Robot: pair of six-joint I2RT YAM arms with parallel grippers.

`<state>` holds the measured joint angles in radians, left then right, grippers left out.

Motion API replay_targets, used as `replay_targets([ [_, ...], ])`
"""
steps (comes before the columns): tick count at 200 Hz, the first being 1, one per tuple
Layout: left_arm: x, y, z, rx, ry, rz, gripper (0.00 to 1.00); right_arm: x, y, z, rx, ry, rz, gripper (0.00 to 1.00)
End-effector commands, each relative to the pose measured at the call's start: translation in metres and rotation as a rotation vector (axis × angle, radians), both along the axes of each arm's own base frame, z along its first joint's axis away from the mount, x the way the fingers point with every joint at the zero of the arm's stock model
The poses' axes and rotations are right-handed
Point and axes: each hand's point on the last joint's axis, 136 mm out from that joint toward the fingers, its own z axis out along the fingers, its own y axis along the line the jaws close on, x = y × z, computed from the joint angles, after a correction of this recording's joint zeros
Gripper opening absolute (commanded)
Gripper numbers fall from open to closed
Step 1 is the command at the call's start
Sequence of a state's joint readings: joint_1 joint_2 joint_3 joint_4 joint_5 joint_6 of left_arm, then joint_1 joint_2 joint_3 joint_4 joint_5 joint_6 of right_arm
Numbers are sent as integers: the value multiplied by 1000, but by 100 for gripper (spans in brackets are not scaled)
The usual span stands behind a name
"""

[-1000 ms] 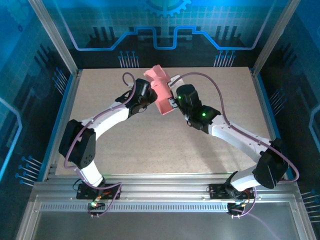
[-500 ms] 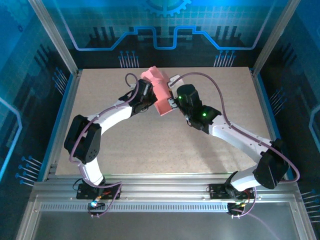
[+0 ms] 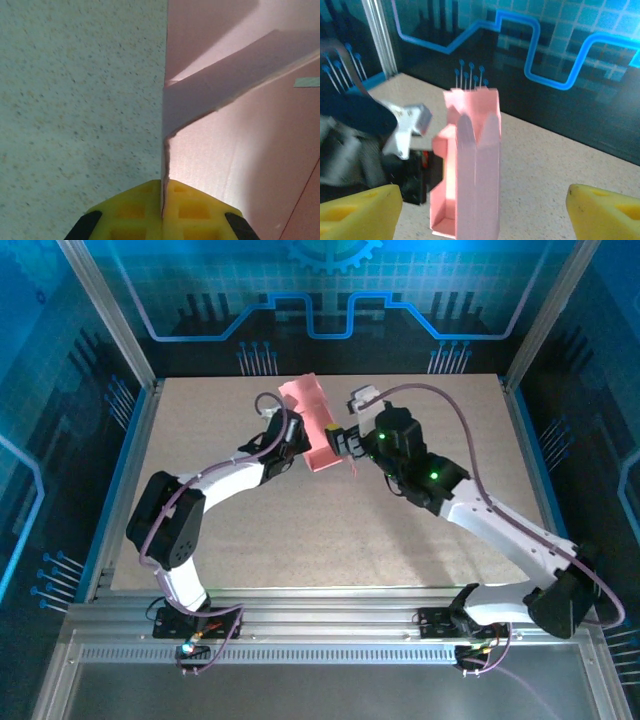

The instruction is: Fold the paper box

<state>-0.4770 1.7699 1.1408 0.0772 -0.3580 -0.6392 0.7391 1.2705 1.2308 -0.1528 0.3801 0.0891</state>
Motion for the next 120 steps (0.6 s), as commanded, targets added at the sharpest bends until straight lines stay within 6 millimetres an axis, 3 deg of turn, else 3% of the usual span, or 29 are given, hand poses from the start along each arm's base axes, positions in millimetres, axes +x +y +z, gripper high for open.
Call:
replay_targets([
  [1, 6, 3, 39, 121, -214, 16, 0, -8, -14, 33, 115, 39, -1, 87],
  [27, 0, -8, 56, 190, -405, -9, 0, 6, -36, 33, 113, 191, -76, 86],
  [55, -14, -27, 77, 273, -605, -52, 0, 28, -52, 18, 62, 383, -128, 82],
  [66, -19, -33, 85, 293, -667, -62, 0, 33, -52, 16, 35, 435, -121, 79],
  [87, -25, -45, 94, 346, -739, -77, 0, 41, -47, -8, -31, 572, -104, 74],
  [120, -28, -51, 95, 404, -787, -54, 0, 50, -41, -37, -85, 666, -125, 62],
])
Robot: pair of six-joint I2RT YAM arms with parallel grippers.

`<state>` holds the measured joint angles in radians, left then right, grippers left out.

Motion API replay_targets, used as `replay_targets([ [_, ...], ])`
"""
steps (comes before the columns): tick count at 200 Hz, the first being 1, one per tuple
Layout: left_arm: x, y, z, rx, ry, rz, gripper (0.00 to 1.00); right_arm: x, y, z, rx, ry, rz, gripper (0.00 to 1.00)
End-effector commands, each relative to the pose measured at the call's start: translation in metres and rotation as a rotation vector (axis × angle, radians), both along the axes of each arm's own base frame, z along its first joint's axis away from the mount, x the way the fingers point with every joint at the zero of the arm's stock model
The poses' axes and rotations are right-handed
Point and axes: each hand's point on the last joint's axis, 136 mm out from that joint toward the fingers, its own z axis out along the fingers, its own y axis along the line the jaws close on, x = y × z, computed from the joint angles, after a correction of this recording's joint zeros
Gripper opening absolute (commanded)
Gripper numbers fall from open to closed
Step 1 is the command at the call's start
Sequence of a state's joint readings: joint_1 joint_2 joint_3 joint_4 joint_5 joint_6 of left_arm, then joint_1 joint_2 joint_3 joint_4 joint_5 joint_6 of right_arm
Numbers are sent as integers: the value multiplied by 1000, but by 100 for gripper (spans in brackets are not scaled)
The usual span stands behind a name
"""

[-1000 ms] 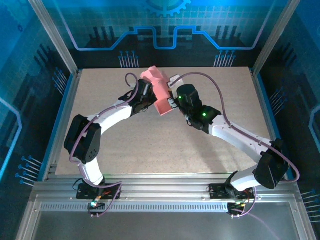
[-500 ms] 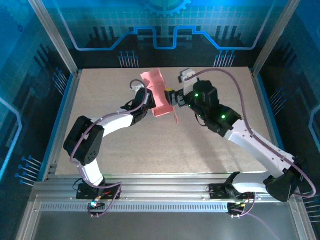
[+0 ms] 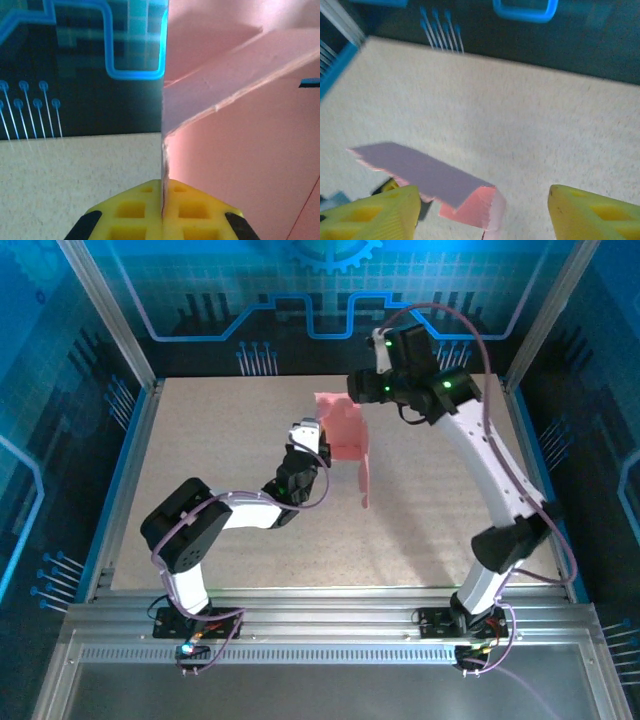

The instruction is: Fold the paper box

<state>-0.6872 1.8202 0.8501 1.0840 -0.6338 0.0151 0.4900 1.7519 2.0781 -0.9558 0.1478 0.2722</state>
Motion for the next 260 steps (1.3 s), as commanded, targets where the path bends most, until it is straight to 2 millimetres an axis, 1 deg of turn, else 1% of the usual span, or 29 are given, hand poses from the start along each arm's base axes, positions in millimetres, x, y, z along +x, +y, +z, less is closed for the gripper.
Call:
replay_targets([
  [1, -3, 6, 22, 34, -126, 66, 0, -23, -6, -34, -59, 184, 14, 61],
  [20, -3, 7, 20, 35, -127, 81, 0, -24, -5, -43, -71, 213, 11, 55],
  [44, -1, 11, 16, 42, -114, 111, 0, -27, -10, -47, -93, 223, -2, 53],
  [53, 0, 13, 14, 49, -99, 127, 0, -28, -12, -46, -102, 211, -11, 55],
  [67, 1, 12, 10, 53, -82, 129, 0, -31, -14, -42, -96, 180, -16, 69],
  [90, 4, 13, 2, 62, -41, 142, 0, -38, -12, -35, -56, 144, -9, 78],
  [108, 4, 13, 0, 58, -33, 143, 0, -43, -11, -33, -29, 111, -3, 78],
  [123, 5, 12, -2, 58, -18, 141, 0, -47, -13, -35, -24, 113, -5, 78],
  [144, 4, 12, -3, 42, -19, 139, 0, -50, -12, -51, -39, 162, -1, 74],
  [165, 4, 13, -2, 37, -20, 139, 0, -47, -12, -67, -67, 208, -10, 67],
  [177, 3, 13, -2, 33, -20, 139, 0, -45, -10, -74, -75, 231, -8, 66],
  [189, 3, 14, -2, 35, -16, 143, 0, -43, -7, -79, -80, 249, -6, 62],
  [217, 3, 15, -3, 39, -10, 146, 0, -38, -1, -87, -81, 271, 3, 47],
  [221, 4, 15, -3, 38, -11, 148, 0, -38, 0, -88, -83, 276, 3, 44],
  [231, 4, 13, -4, 37, -6, 143, 0, -38, 1, -90, -84, 283, 3, 31],
  [236, 4, 14, -5, 37, -2, 143, 0, -38, 2, -90, -83, 284, 3, 26],
  [245, 4, 13, -5, 37, 2, 144, 0, -38, 2, -90, -85, 282, 0, 14],
  [253, 4, 13, -7, 40, 6, 141, 0, -38, 1, -89, -87, 277, -9, 8],
  [260, 4, 11, -7, 41, 7, 138, 0, -38, -1, -89, -91, 274, -16, 1],
])
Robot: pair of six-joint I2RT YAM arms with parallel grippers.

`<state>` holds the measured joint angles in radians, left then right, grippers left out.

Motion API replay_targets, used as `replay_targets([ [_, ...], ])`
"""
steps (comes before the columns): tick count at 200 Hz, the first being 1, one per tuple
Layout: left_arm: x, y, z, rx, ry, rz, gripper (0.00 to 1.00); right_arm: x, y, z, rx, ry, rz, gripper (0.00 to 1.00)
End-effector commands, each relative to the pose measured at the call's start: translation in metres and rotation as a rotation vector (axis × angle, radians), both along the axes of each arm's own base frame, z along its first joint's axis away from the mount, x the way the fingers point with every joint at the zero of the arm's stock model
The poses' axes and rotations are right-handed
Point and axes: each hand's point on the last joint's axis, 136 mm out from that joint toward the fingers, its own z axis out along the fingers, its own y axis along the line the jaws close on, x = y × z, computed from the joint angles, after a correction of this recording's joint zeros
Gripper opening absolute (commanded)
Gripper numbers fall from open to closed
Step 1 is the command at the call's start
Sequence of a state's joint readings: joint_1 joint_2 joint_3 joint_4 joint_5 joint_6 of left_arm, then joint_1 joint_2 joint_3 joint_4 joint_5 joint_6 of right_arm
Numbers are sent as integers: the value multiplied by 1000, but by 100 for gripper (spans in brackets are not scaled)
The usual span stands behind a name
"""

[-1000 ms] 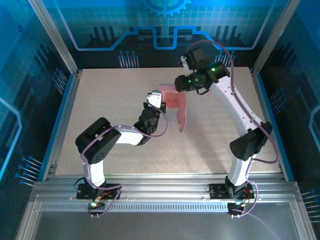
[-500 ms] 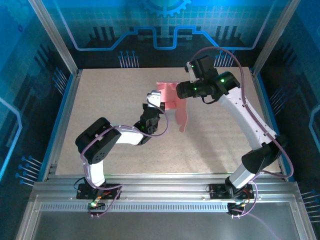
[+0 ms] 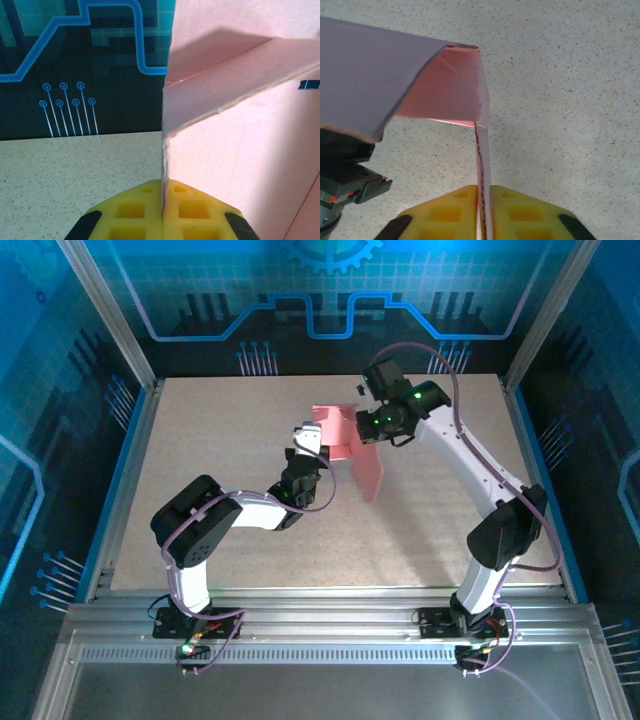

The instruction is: Fold the paper box

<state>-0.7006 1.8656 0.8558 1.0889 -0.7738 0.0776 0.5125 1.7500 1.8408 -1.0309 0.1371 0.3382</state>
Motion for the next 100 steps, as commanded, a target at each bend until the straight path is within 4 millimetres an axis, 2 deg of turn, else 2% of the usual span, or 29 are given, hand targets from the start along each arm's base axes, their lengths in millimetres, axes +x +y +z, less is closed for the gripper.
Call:
replay_targets([
  [1, 1, -4, 11, -41, -19, 9, 0, -3, 5, 13, 12, -20, 4, 0],
  [6, 1, -5, 10, -37, -17, 7, 0, -3, 4, 13, 13, -20, 3, 0],
  [12, 0, -6, 10, -37, -17, 7, 8, -3, 4, 13, 10, -22, -1, 0],
  [20, -1, -8, 10, -39, -17, -5, 25, -3, 4, 14, 10, -24, -2, 0],
  [27, -3, -12, 11, -34, -15, -25, 45, -3, 3, 14, 8, -28, -4, 0],
  [39, -9, -17, 14, 0, -2, -47, 73, -1, 0, 16, -2, -41, -15, 0],
  [52, -19, -20, 10, 39, 38, -68, 94, 1, -4, 19, -14, -57, -26, 0],
  [61, -29, -19, 6, 40, 72, -96, 99, 2, -8, 18, -17, -63, -34, 0],
  [80, -55, -14, -6, -6, 146, -175, 98, 5, -11, 14, 1, -70, -52, 0],
  [100, -78, 3, -17, -37, 247, -192, 99, 4, -10, 1, 55, -28, -61, 0],
])
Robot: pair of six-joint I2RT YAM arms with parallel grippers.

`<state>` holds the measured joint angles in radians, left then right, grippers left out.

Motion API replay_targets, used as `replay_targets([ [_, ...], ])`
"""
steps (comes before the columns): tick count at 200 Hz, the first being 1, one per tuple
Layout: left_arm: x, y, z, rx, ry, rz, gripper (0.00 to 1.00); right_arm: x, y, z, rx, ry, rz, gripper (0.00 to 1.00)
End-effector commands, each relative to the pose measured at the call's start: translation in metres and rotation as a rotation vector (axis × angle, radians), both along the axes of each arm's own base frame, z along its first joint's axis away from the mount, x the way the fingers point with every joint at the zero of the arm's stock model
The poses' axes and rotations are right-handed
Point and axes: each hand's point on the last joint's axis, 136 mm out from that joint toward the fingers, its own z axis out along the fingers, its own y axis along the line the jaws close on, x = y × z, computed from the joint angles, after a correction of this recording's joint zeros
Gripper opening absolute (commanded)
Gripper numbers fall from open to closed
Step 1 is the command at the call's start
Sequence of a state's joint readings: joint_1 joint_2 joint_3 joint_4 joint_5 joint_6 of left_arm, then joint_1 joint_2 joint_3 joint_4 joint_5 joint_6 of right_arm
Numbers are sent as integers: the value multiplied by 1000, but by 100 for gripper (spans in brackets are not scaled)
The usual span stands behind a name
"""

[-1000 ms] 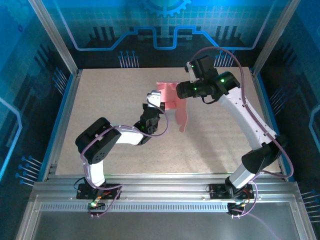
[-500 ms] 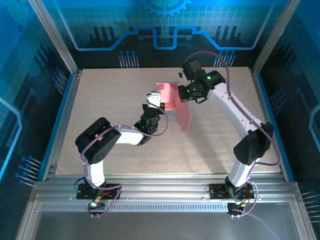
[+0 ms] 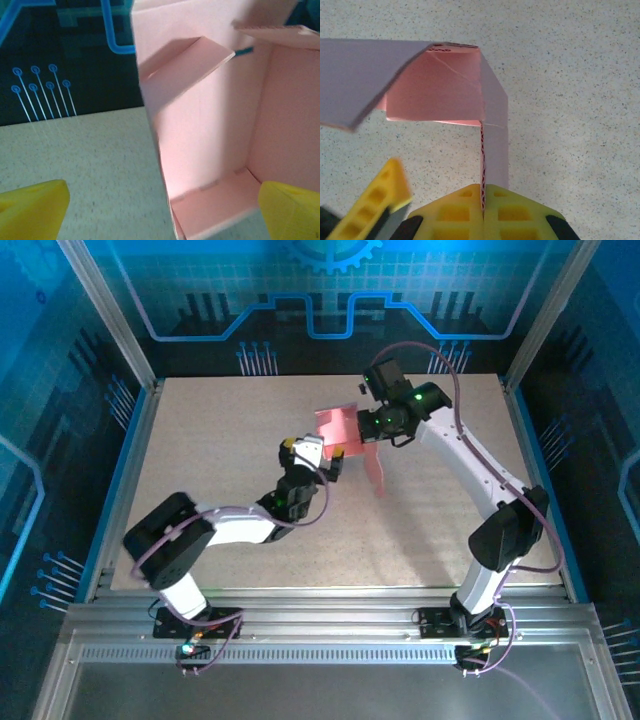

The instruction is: Fold the paper box

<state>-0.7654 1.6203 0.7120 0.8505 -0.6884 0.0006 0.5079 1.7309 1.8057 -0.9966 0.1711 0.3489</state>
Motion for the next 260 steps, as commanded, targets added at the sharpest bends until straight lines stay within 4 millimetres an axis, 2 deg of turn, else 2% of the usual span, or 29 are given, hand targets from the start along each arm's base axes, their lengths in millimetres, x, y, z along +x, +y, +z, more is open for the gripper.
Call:
replay_targets([
  [1, -26, 13, -19, -38, 146, -42, 99, 0, -3, 1, 68, -1, -29, 0],
  [15, -35, 29, -21, -89, 228, -17, 99, -2, -3, -9, 69, 16, -33, 0],
  [35, -36, 49, -21, -229, 295, -26, 99, -4, -3, -20, 69, 33, -37, 0],
  [57, -28, 73, -22, -421, 343, -3, 99, -7, -5, -32, 56, 62, -40, 1],
  [89, -9, 81, -26, -551, 428, 27, 99, -7, -7, -37, 37, 69, -45, 3],
  [104, 3, 75, -26, -625, 461, 0, 99, -7, -10, -39, 27, 72, -51, 4],
  [140, 22, 60, -30, -664, 493, -19, 97, -5, -17, -48, 6, 92, -69, 4],
  [175, 27, 53, -28, -648, 506, -44, 98, -5, -37, -55, -53, 93, -115, 3],
  [208, 30, 40, -27, -651, 516, -87, 98, -6, -42, -66, -46, 122, -117, 3],
  [226, 31, 26, -25, -662, 525, -122, 97, -6, -41, -71, -44, 133, -116, 3],
  [248, 33, 9, -20, -673, 531, -172, 87, -7, -39, -73, -37, 135, -114, 3],
  [260, 34, 1, -17, -687, 534, -204, 78, -8, -39, -73, -33, 132, -111, 3],
])
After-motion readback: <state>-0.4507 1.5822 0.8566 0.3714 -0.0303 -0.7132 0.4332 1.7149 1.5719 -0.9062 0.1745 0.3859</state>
